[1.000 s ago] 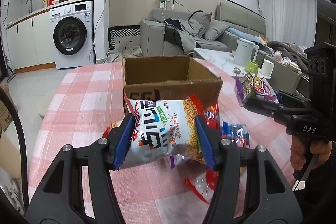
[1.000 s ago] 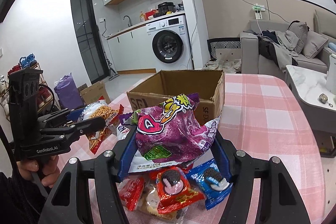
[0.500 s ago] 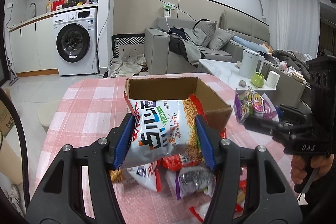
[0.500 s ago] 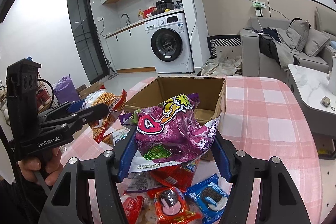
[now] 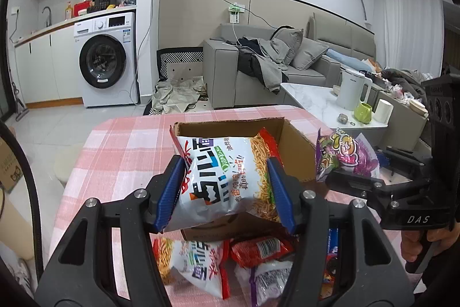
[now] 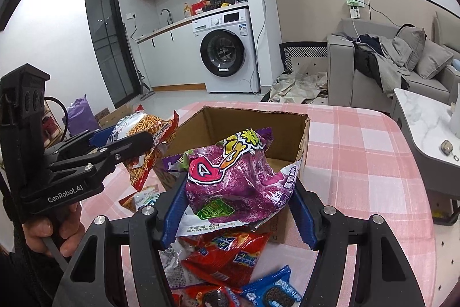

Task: Organize snacks
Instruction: 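Lower both bags into the SF box and open both grippers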

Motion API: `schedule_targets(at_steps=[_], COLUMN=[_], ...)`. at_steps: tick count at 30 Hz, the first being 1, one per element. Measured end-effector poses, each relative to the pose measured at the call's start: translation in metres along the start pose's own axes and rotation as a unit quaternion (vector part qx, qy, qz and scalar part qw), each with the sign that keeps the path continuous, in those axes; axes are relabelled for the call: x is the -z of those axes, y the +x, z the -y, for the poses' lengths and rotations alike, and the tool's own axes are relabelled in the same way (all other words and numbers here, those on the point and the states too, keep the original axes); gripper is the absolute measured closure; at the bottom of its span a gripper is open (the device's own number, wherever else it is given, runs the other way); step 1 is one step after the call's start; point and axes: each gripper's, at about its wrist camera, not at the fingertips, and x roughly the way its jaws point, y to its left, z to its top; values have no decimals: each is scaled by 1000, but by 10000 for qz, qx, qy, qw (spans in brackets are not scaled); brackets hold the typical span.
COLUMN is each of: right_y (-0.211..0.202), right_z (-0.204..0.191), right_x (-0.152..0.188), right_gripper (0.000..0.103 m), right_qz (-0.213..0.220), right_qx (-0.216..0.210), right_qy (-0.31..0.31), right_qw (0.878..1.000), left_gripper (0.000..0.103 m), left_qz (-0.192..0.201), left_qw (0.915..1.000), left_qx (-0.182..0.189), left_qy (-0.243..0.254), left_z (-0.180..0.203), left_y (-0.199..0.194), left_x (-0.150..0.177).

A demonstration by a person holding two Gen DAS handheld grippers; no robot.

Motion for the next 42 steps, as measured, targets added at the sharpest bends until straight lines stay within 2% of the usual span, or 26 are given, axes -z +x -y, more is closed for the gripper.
schedule_targets(at_steps=[18, 38, 42], right_y=[34, 57, 46], right_z=[7, 8, 10], right_x=[-16, -19, -18], right_gripper=[36, 36, 23], right_qz=[-170, -320, -79], right_qx=[181, 377, 401], right_qy=[-77, -209, -203], right_qw=[9997, 9986, 9990], left_gripper=[47, 46, 42], left_qz=[-150, -371, -374], left_qw=[9998, 9990, 9991], left_qx=[-113, -213, -173], left_qy=[-60, 91, 136], left_z=[-17, -14, -15], left_y=[67, 94, 88], left_x=[-13, -5, -3])
